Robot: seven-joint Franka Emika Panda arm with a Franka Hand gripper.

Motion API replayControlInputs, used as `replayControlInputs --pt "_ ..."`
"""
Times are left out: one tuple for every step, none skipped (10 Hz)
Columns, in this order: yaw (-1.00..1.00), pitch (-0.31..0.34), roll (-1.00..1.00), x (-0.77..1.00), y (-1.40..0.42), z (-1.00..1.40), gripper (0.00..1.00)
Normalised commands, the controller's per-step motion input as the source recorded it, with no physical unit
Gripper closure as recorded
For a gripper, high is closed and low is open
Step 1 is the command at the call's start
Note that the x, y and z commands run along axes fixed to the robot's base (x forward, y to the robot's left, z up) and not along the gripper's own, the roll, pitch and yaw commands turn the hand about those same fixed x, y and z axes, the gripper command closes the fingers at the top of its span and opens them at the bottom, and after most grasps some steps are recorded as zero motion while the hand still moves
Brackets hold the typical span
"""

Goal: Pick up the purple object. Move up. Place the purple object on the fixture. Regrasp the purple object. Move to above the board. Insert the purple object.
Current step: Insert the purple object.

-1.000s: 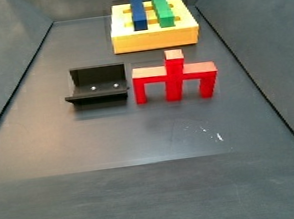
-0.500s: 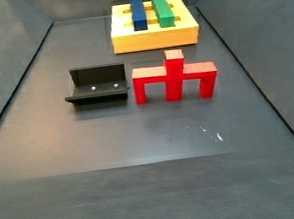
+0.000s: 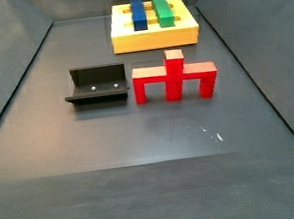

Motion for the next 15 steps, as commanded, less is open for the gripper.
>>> replayControlInputs --pt "0.05 -0.004 0.14 -0.20 -0.13 -0.41 1.00" --pt "0.15 -0.050 0.00 0.00 -0.16 -0.27 1.00" --pt "0.09 -0.079 0.00 0.00 -0.15 -0.12 1.00" --pt "0.03 -0.084 -0.03 0.03 -0.14 -0.13 1.00" --pt "0.00 -0.087 -0.04 0.05 -0.13 -0.16 1.00" --pt "-0.03 -0.017 -0.04 0.07 0.00 -0.16 1.00" --pt "0.00 0.000 0.00 0.11 0.00 -0.09 1.00" --pt "0.00 -0.004 0.00 0.17 0.00 -0.11 1.00" --pt "0.00 -0.010 0.00 0.15 0.00 -0.11 1.00" --pt "0.00 -0.010 0.00 0.20 -0.01 -0.08 1.00" --pt "0.00 -0.020 0.00 0.09 0.00 -0.14 1.00" --pt "0.00 -0.026 0.01 0.00 0.00 -0.17 1.00" --pt "0.00 -0.017 0.02 -0.09 0.00 -0.12 1.00" --pt "0.00 -0.020 0.03 -0.17 0.00 -0.12 1.00" --pt "0.00 -0.047 0.00 -0.27 0.00 0.00 1.00"
